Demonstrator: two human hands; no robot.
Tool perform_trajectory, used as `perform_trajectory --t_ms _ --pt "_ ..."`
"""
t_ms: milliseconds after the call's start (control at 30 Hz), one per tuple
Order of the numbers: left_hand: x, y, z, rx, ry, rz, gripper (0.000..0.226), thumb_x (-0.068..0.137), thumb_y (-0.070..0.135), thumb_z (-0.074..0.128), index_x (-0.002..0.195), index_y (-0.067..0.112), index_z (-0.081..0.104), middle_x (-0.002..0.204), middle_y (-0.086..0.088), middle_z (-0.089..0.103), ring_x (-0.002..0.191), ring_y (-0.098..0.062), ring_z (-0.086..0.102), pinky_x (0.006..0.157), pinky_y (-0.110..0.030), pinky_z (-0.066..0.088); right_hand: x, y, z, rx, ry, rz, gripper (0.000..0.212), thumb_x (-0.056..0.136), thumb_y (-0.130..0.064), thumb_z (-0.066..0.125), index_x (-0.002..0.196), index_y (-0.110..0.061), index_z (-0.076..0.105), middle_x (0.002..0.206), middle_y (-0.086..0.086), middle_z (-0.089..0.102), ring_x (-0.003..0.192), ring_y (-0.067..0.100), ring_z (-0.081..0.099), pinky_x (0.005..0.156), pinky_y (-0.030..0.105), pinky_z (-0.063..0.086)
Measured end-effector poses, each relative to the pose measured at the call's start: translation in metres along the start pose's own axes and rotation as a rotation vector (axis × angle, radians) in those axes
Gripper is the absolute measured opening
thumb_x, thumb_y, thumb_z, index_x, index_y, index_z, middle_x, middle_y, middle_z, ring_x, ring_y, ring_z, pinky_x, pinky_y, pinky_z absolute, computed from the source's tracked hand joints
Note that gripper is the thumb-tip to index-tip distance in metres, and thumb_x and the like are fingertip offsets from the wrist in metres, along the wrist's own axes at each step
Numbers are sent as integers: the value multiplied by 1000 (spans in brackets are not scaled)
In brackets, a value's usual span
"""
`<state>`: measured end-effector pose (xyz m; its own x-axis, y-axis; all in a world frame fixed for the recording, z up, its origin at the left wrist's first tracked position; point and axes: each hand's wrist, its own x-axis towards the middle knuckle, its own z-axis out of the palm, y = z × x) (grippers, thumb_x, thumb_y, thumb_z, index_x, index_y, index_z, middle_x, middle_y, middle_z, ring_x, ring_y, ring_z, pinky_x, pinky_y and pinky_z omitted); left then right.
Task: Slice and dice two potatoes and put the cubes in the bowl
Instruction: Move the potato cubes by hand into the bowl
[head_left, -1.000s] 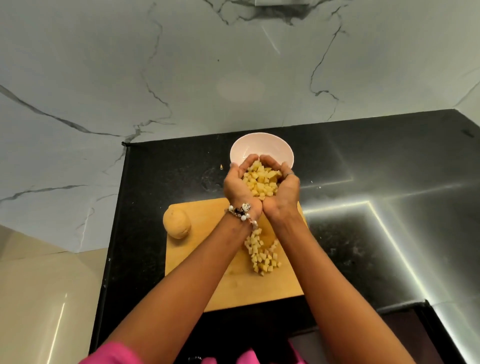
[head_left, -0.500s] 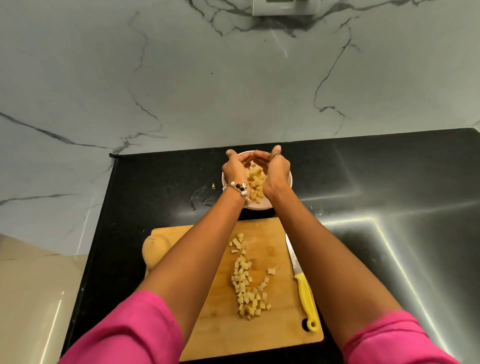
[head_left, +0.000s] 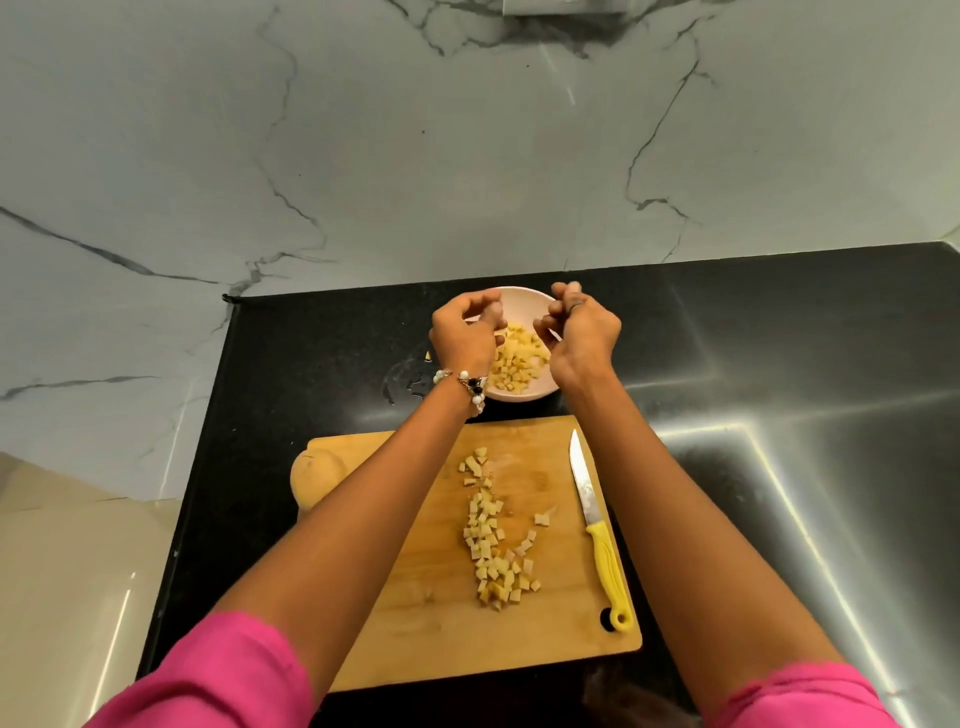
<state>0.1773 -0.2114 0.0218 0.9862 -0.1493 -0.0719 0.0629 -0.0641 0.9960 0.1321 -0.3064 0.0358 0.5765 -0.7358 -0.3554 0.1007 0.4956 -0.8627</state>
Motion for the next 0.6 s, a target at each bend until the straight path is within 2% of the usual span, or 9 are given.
perform_trajectory --t_ms 100,200,267,333,400,467,533,600 --pt "-26 5 -24 -28 -53 59 17 94 19 56 103 10 68 85 -5 71 64 -14 65 62 -25 57 -30 -6 -21 -45 -87 -26 27 98 -22 48 93 -4 68 59 0 52 55 10 50 62 28 48" --pt "-55 -8 -52 -18 -112 77 19 95 17 53 105 7 67 84 -7 71 68 -14 67 67 -24 57 -64 13 -50 -187 -179 -104 26 99 -17 46 95 -3 67 70 3 59 67 14 57 68 28 52" --pt "-73 -24 -66 -23 -106 37 21 97 13 49 106 7 67 87 -8 71 74 -15 68 70 -25 57 -82 36 -69 -357 -244 -171 23 99 -15 46 100 -4 67 83 5 66 78 15 61 75 30 53" --pt "-89 -42 -77 -33 -64 -35 23 98 9 44 107 11 66 92 -6 71 83 -16 69 74 -27 56 -93 61 -85 -648 -330 -264 23 99 -15 46 107 -11 67 98 0 68 93 12 62 84 30 51" --pt "-102 -58 -87 -44 -16 -90 28 97 3 41 109 12 64 98 -4 70 90 -14 68 79 -27 55 -97 78 -95 -948 -445 -361 28 99 -17 45 122 -14 61 118 1 64 111 14 56 95 25 43" --pt "-111 -69 -95 -44 -7 -102 32 96 -1 38 112 10 63 104 -6 69 96 -13 66 82 -24 54 -98 86 -96 -1146 -585 -442 37 99 -16 44 135 -10 49 137 8 52 127 19 45 103 20 29" --pt "-119 -76 -103 -38 -20 -87 34 96 -3 36 114 8 62 107 -6 68 100 -13 65 84 -21 52 -100 92 -92 -1271 -724 -522 42 99 -15 43 141 -8 40 146 10 41 135 22 36 107 18 19" --pt "-124 -78 -109 -44 -34 -75 34 96 -2 35 115 8 61 111 -7 67 103 -12 64 86 -21 50 -102 98 -90 -1352 -847 -583 44 99 -15 43 143 -8 38 150 10 35 138 22 30 112 22 17"
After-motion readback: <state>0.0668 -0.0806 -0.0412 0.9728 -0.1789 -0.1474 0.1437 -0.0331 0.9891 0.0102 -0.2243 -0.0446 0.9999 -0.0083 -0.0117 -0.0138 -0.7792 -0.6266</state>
